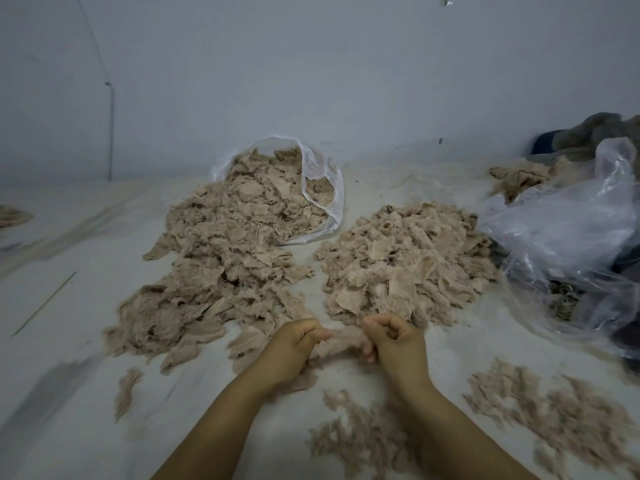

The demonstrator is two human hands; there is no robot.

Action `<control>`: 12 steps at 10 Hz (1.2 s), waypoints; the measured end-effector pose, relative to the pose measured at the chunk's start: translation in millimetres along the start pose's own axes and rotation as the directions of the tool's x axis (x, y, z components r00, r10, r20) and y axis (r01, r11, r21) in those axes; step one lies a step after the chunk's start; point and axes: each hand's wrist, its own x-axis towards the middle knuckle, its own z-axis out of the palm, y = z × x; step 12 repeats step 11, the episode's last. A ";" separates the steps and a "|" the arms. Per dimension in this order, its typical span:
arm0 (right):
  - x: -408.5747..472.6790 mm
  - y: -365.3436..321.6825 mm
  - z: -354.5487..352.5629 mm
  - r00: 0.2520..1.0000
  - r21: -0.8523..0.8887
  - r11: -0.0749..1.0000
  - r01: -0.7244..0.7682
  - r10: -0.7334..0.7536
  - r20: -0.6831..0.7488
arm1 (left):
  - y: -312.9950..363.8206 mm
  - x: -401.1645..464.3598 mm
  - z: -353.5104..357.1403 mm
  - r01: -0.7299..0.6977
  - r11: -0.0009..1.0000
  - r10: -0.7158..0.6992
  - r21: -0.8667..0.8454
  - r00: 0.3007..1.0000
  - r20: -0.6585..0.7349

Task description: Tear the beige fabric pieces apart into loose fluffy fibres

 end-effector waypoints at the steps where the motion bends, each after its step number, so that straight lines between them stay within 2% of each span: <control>1: 5.2 -5.5 -20.9 0.995 -0.084 0.994 -0.072 0.077 0.068 | -1.4 -4.0 -12.7 -0.041 0.999 0.043 0.029 0.997 -0.068; 2: 0.1 -11.8 -25.7 0.948 -0.278 0.950 -0.146 0.214 0.234 | 2.0 -7.2 -9.5 -0.067 0.998 0.068 0.017 0.995 -0.069; 3: -6.5 -10.3 -13.8 0.918 -0.140 0.971 -0.192 0.228 0.325 | 11.7 -7.7 7.6 -0.100 0.995 0.100 0.000 0.995 -0.020; 4: -9.7 -8.3 -10.4 0.935 -0.003 0.982 -0.190 0.182 0.305 | 17.4 -7.2 14.8 -0.101 0.995 0.098 -0.016 0.988 -0.116; 5: -8.9 -8.9 -21.5 0.961 -0.017 0.983 -0.185 0.184 0.207 | 13.8 -4.4 7.1 -0.051 0.996 0.024 -0.080 0.952 -0.305; 6: -11.9 -8.7 -21.4 0.943 0.015 0.972 -0.235 0.224 0.246 | 14.8 -6.5 10.0 -0.097 0.995 0.086 -0.029 0.960 -0.268; 7: -16.6 -8.9 -4.0 0.918 0.053 0.953 -0.297 0.270 0.290 | 19.2 -7.2 28.6 -0.123 0.992 0.124 0.013 0.979 -0.164; 8: -19.9 -7.8 -0.8 0.921 0.109 0.943 -0.313 0.274 0.277 | 17.6 -3.2 37.1 -0.091 0.996 0.093 0.022 0.942 -0.322; 9: -25.0 -7.3 -17.0 0.941 0.023 0.966 -0.257 0.245 0.233 | 17.6 0.7 23.4 -0.026 0.994 -0.032 -0.102 0.851 -0.524; 10: -22.6 -9.2 -37.9 0.985 -0.332 0.943 -0.023 0.077 0.151 | 23.2 5.8 16.6 0.017 0.991 -0.060 -0.131 0.939 -0.338; 11: -26.4 -24.7 -54.9 0.977 -0.543 0.822 0.174 -0.077 0.197 | 37.1 3.2 20.5 0.125 0.986 -0.128 -0.107 0.991 -0.024; 12: -26.4 -24.7 -54.9 0.977 -0.543 0.822 0.174 -0.077 0.197 | 37.1 3.2 20.5 0.125 0.986 -0.128 -0.107 0.991 -0.024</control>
